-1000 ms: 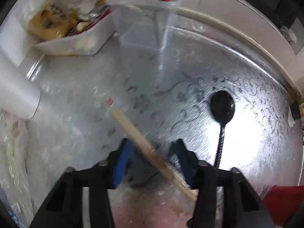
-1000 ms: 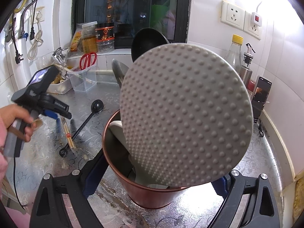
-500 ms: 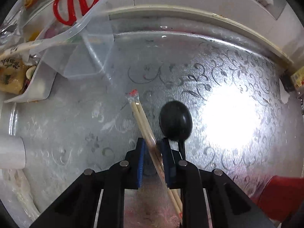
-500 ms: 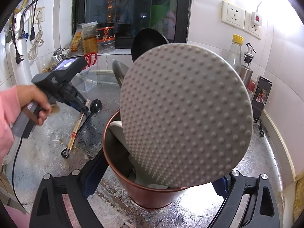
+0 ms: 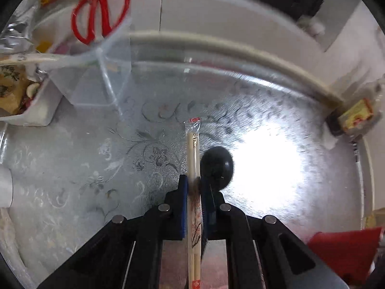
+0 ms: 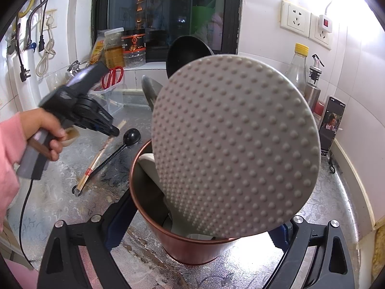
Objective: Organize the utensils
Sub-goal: 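Lift the chopsticks upright and carry them over the red container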
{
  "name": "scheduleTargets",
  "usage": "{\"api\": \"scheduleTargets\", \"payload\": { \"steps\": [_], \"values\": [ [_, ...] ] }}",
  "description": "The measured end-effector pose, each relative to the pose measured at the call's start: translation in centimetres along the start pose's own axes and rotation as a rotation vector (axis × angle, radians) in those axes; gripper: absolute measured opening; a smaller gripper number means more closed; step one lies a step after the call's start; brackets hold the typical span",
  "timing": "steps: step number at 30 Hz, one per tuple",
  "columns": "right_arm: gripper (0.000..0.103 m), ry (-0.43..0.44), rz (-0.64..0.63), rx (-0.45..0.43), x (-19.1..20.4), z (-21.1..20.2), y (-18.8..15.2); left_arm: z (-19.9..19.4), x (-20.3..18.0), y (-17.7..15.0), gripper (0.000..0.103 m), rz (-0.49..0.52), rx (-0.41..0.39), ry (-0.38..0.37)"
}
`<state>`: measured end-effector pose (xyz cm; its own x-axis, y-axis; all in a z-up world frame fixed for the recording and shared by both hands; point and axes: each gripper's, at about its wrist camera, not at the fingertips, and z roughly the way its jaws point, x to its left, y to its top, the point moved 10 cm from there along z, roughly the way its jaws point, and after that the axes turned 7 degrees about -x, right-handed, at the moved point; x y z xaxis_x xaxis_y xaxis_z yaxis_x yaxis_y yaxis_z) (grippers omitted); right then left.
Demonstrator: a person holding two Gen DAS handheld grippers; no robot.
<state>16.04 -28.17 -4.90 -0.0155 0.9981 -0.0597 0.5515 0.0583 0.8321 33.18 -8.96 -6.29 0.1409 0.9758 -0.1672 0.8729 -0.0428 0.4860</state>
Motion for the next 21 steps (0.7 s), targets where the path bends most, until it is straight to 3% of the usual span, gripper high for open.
{"api": "scheduleTargets", "payload": {
  "steps": [7, 13, 21],
  "values": [
    [0.097, 0.001, 0.001, 0.000, 0.0, 0.0, 0.0, -6.9, -0.8, 0.6, 0.010, -0.009, -0.184, -0.069],
    [0.097, 0.002, 0.002, 0.000, 0.0, 0.0, 0.0, -13.1, -2.9, 0.9, 0.010, 0.066, -0.326, -0.113],
    [0.097, -0.002, -0.001, 0.002, 0.0, 0.1, 0.0, -20.3, -8.8, 2.1, 0.010, 0.165, -0.533, -0.254]
  ]
}}
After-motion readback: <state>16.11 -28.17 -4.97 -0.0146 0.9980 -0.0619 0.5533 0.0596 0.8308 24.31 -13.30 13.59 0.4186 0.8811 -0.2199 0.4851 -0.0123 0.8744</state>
